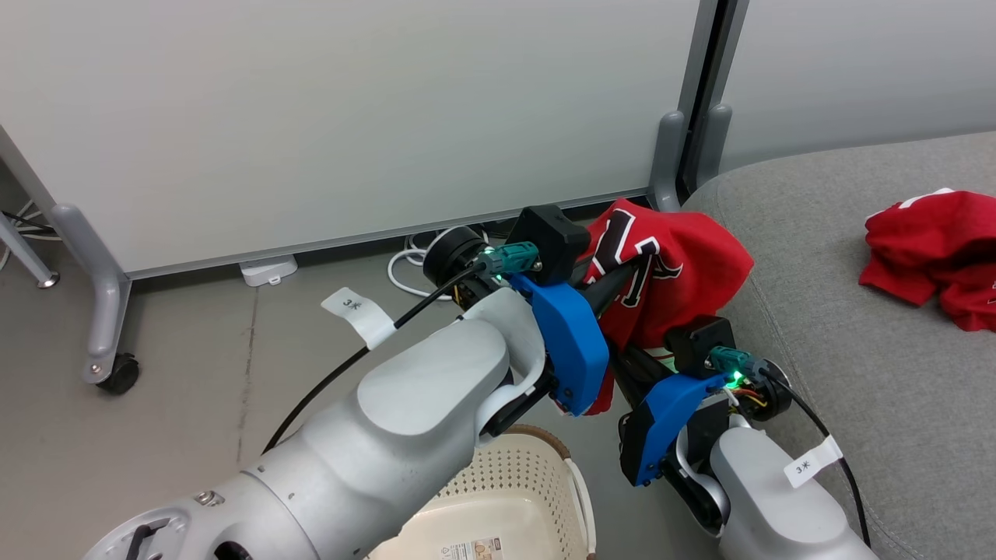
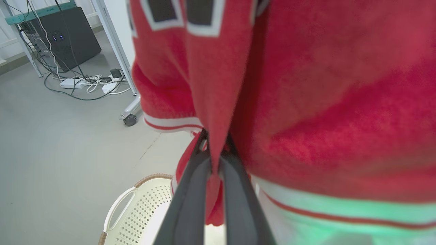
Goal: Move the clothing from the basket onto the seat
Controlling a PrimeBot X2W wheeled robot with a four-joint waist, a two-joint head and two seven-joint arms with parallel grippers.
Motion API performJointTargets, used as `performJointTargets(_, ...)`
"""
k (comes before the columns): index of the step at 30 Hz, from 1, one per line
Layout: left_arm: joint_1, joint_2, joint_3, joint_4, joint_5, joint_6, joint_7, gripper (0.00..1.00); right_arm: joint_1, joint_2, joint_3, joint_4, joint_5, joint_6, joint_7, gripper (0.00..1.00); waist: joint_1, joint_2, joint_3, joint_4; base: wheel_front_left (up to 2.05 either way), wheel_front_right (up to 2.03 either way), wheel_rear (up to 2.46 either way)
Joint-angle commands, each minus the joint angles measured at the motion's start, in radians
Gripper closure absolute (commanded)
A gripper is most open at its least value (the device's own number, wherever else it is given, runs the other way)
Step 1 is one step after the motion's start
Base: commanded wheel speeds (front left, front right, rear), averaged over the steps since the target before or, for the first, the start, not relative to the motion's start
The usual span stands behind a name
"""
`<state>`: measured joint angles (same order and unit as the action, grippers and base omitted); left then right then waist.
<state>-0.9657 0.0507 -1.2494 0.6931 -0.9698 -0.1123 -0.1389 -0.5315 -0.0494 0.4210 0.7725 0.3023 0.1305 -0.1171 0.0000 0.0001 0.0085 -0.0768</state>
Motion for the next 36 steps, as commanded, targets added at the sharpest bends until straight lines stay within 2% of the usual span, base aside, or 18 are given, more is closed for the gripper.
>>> performJointTargets(1, -0.017, 0.000, -0.002, 0.004, -0.006, 0.003, -0.012, 0.47, -0.016, -0.002, 0.003, 0.004, 0.009, 0.000, -0.006, 1.00, 0.0000, -0.0001, 0.000, 0.000, 0.00, 0.00, 0.00)
performJointTargets(2, -0.016, 0.000, -0.002, 0.006, -0.007, 0.005, -0.015, 0.00, -0.017, -0.002, 0.004, 0.005, 0.010, 0.000, -0.006, 1.00, 0.0000, -0.0001, 0.000, 0.000, 0.00, 0.00, 0.00)
performJointTargets(11, 0.033, 0.015, 0.022, 0.045, -0.024, 0.012, -0.073, 0.00, -0.014, -0.002, 0.004, 0.011, 0.014, 0.000, -0.011, 1.00, 0.0000, -0.0001, 0.000, -0.002, 0.00, 0.00, 0.00)
performJointTargets(16, 0.084, 0.063, 0.059, 0.032, -0.014, 0.017, -0.115, 0.00, -0.010, -0.002, -0.003, 0.001, 0.008, 0.000, -0.017, 1.00, 0.0000, -0.0001, 0.008, -0.005, 0.00, 0.00, 0.00)
performJointTargets(19, 0.126, 0.107, 0.108, -0.005, 0.004, 0.035, -0.126, 0.00, 0.001, -0.002, -0.012, -0.013, 0.002, 0.000, -0.020, 1.00, 0.0000, -0.0001, 0.019, -0.009, 0.00, 0.00, 0.00)
performJointTargets(24, 0.278, 0.195, 0.317, -0.176, 0.105, 0.092, -0.127, 0.00, 0.015, -0.002, -0.024, -0.050, -0.009, 0.000, -0.019, 1.00, 0.0000, -0.0001, 0.041, -0.024, 0.00, 0.00, 0.00)
performJointTargets(28, 0.437, 0.238, 0.494, -0.302, 0.197, 0.133, -0.126, 0.00, 0.026, -0.002, -0.035, -0.089, -0.025, 0.000, -0.019, 1.00, 0.0000, -0.0001, 0.056, -0.042, 0.00, 0.00, 0.00)
performJointTargets(31, 0.549, 0.253, 0.617, -0.377, 0.272, 0.147, -0.126, 0.00, 0.038, -0.002, -0.039, -0.121, -0.032, 0.000, -0.016, 1.00, 0.0000, -0.0001, 0.069, -0.061, 0.00, 0.00, 0.00)
performJointTargets(36, 0.715, 0.260, 0.787, -0.471, 0.372, 0.131, -0.126, 0.00, 0.052, -0.002, -0.036, -0.178, -0.031, 0.000, -0.004, 1.00, 0.0000, -0.0001, 0.090, -0.112, 0.00, 0.00, 0.00)
